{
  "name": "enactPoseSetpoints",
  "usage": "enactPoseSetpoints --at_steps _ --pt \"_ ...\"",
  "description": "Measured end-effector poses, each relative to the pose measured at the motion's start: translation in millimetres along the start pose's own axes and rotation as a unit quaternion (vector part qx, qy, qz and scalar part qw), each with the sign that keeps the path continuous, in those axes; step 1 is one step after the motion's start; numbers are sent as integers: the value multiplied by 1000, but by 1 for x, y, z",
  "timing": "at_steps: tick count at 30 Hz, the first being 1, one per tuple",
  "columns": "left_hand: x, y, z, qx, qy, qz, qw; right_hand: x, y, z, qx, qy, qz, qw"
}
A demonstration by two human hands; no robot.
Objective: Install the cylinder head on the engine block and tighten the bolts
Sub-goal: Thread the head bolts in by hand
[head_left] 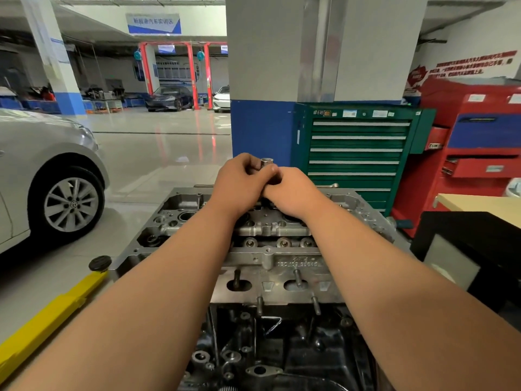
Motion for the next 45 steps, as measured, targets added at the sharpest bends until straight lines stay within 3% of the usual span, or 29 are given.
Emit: enactPoseSetpoints --at_steps 3,6,11,15,19,21,24,27,30,33,37,41,45 --pt "1 0 -2 -24 2 -15 1000 3 -4 -3 -13 13 20 1000" --pt "2 3 -3 -19 -47 -83 995 3 -5 -2 11 21 9 1000" --pt "0 5 -1 -1 -3 8 1000 4 0 2 21 24 -4 999" --pt "0 1 0 -4 33 6 999 2 -1 2 0 1 -3 1000" --pt "0 2 -4 -31 10 -48 998 4 -1 -1 -15 1 1 1000" --pt "1 5 -3 -32 -14 -73 997 3 0 1 2 -6 -30 1000" --pt "1 7 -1 -6 -14 -25 1000 -1 3 4 -6 -14 -115 993" --pt "1 2 0 26 5 -12 1000 0 2 3 -12 0 -47 999" --pt "2 0 -3 3 12 -46 999 0 -1 -2 -17 -3 7 1000" --pt "3 5 -5 -22 -17 -108 994 2 -2 -1 -6 6 2 1000" --pt "3 6 -3 0 -8 -23 1000 1 1 3 12 5 -80 997" --pt "1 -1 -2 19 10 -38 999 3 0 0 -15 6 20 1000" --pt "3 0 -5 -17 -10 -66 998 5 -3 -2 -24 10 29 999"
Point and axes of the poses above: each hand's wrist, its own z-axis towards the middle knuckle, its own y-axis out of the palm, x = y × z, the point moved 2 cm from there along z, towards the middle knuckle, and after that the axes turned 1 degree about -y, right-handed, at the moved point
